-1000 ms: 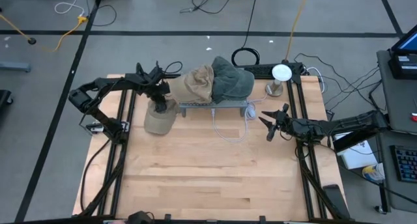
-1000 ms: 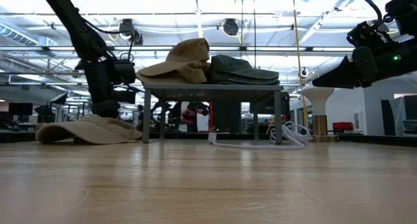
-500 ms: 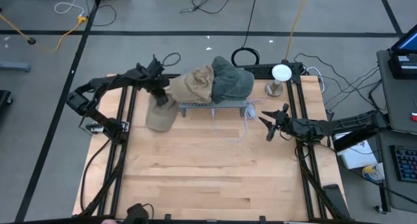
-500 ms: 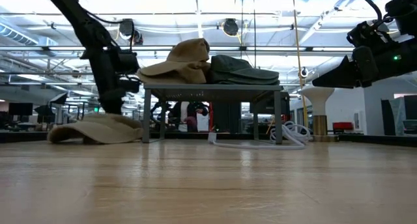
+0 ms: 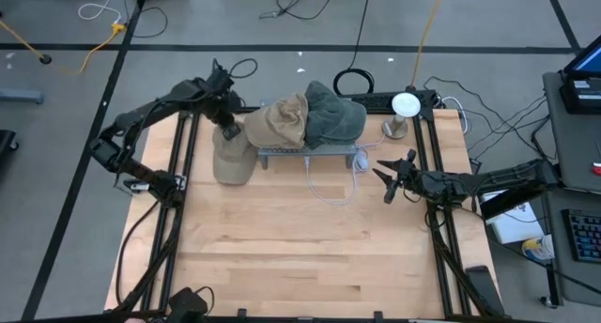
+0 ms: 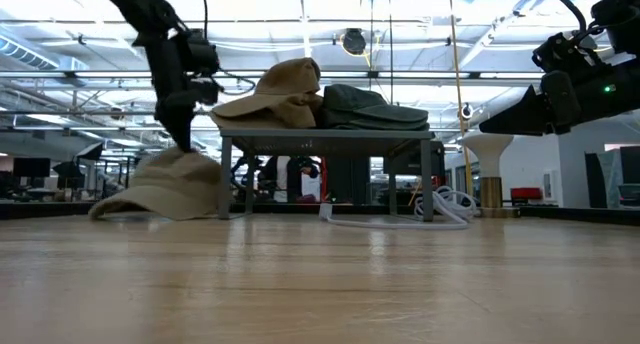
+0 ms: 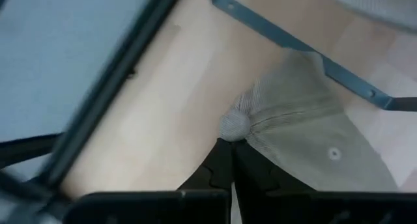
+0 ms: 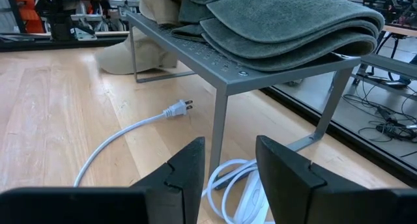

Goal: Pick & Place hat
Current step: Stack the bottom brown cap on top of the brown caps on the shelf

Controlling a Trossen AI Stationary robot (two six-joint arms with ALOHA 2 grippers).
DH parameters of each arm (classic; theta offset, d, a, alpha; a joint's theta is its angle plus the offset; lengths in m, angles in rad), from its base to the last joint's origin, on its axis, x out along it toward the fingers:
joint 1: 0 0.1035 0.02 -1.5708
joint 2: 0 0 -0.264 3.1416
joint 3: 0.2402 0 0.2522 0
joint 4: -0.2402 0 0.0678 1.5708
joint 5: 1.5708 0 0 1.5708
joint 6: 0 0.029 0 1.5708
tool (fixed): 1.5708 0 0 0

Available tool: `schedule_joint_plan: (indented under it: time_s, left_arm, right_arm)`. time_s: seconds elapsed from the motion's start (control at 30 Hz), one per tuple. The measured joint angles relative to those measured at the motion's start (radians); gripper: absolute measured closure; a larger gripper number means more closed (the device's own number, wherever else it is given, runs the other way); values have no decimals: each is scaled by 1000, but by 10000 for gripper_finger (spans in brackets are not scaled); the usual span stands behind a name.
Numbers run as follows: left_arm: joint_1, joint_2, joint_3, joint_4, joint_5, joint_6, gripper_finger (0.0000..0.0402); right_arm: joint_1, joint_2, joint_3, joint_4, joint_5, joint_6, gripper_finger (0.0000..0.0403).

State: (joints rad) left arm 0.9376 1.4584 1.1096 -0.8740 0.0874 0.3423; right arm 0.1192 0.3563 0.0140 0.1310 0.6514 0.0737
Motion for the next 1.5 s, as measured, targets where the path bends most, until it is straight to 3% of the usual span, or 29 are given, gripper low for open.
schedule_joint_plan:
  time_s: [0.37,0.73,0.93,1.5]
  left_arm:
    - [0,-1,261,-261,-129,160,401]
    - [-64,-1,510,-473,-364,483,401]
    - [-104,-2,607,-524,-485,585,401]
    - [-238,-3,865,-597,-551,773,401]
  right_arm:
    - [0,0,0,0,0,0,273]
    - [0,0,0,0,-1,0,273]
    - [0,0,0,0,-1,0,273]
    - [0,0,0,0,-1,0,273]
